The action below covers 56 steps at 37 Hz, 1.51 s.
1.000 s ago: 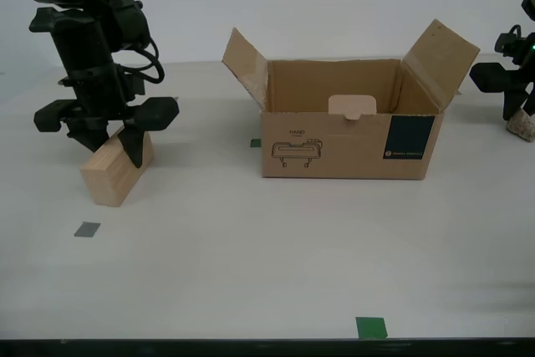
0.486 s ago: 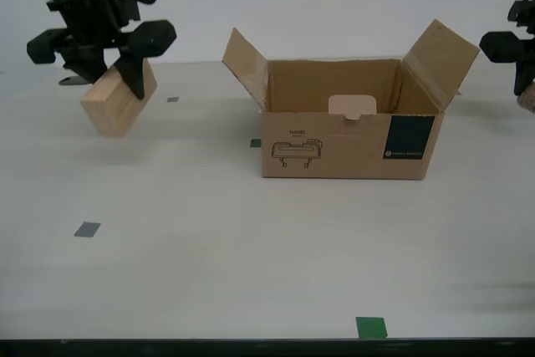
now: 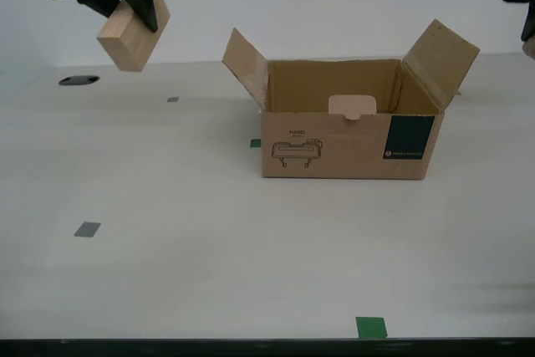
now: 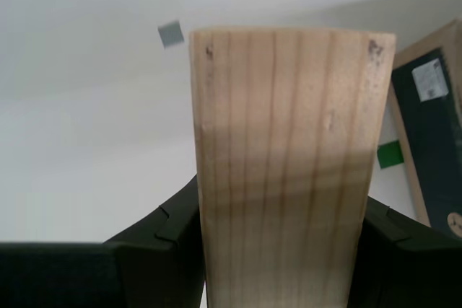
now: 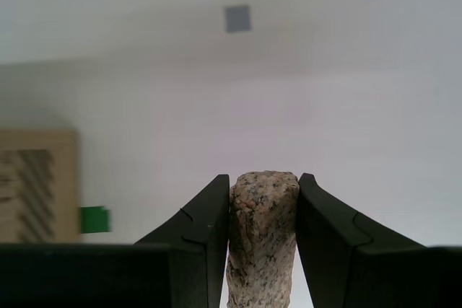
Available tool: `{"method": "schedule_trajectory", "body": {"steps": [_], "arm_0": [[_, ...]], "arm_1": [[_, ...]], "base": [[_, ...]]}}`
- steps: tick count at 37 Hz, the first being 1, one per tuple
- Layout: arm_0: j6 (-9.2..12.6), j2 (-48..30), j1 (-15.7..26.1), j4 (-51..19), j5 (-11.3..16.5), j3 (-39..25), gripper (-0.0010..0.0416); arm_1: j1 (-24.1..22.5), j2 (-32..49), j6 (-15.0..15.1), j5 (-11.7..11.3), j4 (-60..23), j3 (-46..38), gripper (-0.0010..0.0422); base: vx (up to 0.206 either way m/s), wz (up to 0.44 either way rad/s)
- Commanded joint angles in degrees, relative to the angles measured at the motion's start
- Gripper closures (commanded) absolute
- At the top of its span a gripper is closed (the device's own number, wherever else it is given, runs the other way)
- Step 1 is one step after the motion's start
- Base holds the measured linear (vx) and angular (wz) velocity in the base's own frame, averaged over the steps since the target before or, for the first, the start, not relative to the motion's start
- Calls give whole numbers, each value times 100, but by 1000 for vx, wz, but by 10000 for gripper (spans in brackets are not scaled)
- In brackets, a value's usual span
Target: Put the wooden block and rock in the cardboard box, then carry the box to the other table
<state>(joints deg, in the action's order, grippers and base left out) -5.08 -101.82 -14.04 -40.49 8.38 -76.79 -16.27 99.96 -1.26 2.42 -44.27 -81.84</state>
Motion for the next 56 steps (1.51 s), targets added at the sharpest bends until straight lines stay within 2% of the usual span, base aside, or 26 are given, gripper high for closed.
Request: {"method": "schedule_trajectory", "body": {"steps": [1,5,13,20,23,25,30,32,34,37,40,46,49,56], "arm_0": [[66,332,24,-57,470,-7,407],[66,702,57,-24,874,-7,407],[63,1335,105,-2,944,-7,407],[63,1768,140,7,1331,-7,407],[28,1875,164,20,1602,-7,407],[-15,1910,168,22,1832,-7,406],[-33,1919,184,22,2583,-7,406],[-68,1919,205,24,2874,-7,407],[-114,1919,229,37,3040,-7,407],[-116,1919,306,90,3101,-7,407],[-120,1919,415,109,3104,-7,407],[-157,1919,743,107,3104,-7,407],[-164,1919,933,114,3104,-7,407],[-374,1919,1392,280,3101,-7,407]], "arm_1": [[-50,-2,149,-7,11,-262,412],[-177,-2,199,-4,31,-542,412],[-544,-2,205,-4,170,-949,412],[-986,-2,560,0,688,-997,412],[-1180,11,721,7,863,-990,412],[-1292,11,782,131,968,-988,412],[-1482,11,789,802,1233,-986,412],[-1550,11,791,903,1344,-986,412],[-1606,11,844,903,1447,-986,412],[-1668,11,979,903,1598,-966,412],[-1711,9,986,953,1884,-839,412],[-1808,9,966,1519,2376,-411,412],[-1875,9,966,1528,2599,-168,412],[-2024,9,953,1528,2981,245,412]], "base": [[0,0],[0,0],[0,0],[0,0],[0,0],[0,0],[0,0],[0,0],[0,0],[0,0],[0,0],[0,0],[0,0],[0,0]]}}
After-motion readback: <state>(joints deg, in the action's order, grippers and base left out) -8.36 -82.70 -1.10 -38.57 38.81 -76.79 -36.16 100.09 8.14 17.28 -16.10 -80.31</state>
